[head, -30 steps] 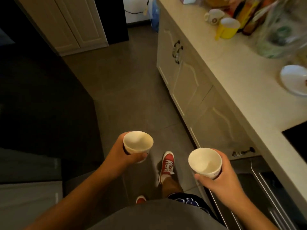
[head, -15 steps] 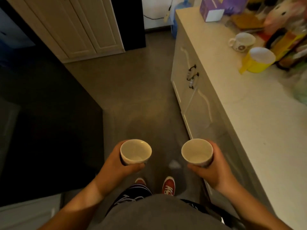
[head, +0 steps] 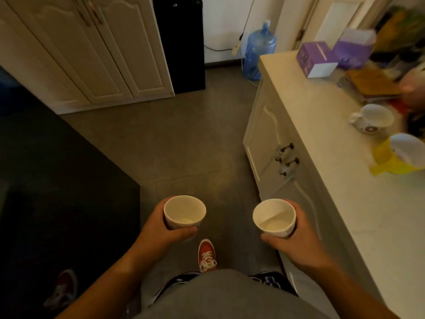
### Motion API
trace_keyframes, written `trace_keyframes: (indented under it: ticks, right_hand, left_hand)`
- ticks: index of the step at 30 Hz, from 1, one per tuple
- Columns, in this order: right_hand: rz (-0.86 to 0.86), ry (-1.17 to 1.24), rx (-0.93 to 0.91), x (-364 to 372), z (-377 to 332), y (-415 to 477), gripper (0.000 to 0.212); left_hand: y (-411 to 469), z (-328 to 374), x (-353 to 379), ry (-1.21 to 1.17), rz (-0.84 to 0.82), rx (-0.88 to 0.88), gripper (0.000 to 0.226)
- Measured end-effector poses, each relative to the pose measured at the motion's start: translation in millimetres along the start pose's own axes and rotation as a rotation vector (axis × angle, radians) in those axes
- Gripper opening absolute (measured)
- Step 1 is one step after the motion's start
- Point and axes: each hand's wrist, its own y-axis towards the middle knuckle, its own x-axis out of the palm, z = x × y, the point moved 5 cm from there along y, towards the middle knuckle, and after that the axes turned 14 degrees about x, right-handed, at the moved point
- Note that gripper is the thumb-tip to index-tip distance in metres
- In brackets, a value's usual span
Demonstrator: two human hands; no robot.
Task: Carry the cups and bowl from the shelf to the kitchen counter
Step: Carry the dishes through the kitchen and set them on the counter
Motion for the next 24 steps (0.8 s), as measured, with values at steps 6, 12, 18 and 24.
trace_keyframes:
  ticks: [6, 12, 18, 24]
  right_hand:
    - [0.16, 0.034, 0.127, -28.4, -19.7, 32.4, 0.088]
    - [0.286, 0.064, 0.154, -62.2, -34.6, 72.4, 0.087]
    - [0.396, 0.072, 0.153, -110.0, -47.7, 135.8, 0.082]
    - [0.492, 0.112, 0.175, -152.8, -70.4, 186.1, 0.083]
  left_hand:
    - [125.7, 29.2, 8.0, -0.021, -0.127, -0.002, 0.07]
    - [224.2, 52.0, 57.1, -0.062, -0.27, 0.006, 0.072]
    - [313.7, 87.4, 117.0, -0.046, -0.404, 0.058, 0.075]
    - [379.2, 126.0, 171.1, -0.021, -0.591, 0.128, 0.075]
